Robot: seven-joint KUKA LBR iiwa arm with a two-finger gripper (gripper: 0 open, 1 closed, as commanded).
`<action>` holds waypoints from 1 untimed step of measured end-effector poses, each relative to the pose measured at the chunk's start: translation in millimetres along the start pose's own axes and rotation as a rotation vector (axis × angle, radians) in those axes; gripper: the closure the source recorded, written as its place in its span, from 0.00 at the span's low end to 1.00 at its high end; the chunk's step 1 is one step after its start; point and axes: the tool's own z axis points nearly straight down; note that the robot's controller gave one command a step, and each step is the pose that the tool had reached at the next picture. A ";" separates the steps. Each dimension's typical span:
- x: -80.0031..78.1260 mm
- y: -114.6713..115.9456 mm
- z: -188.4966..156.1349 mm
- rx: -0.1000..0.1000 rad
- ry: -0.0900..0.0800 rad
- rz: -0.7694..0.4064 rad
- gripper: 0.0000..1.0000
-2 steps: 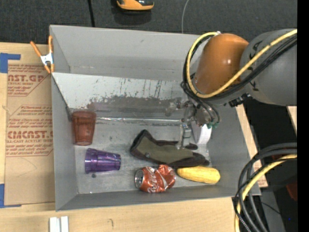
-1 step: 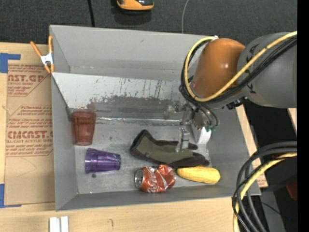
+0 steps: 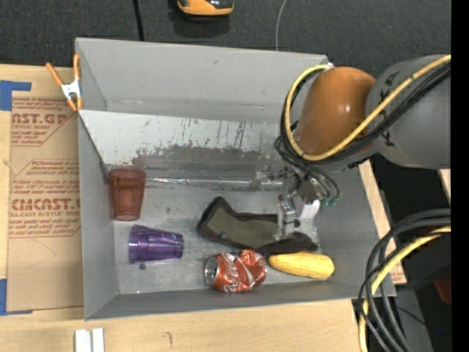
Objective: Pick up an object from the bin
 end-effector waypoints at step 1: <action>-3.5 -8.2 -17.6 0.007 -0.020 -0.010 0.00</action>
Offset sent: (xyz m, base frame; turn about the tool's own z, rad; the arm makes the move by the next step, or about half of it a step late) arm -0.0095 -0.0178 -0.0495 0.0656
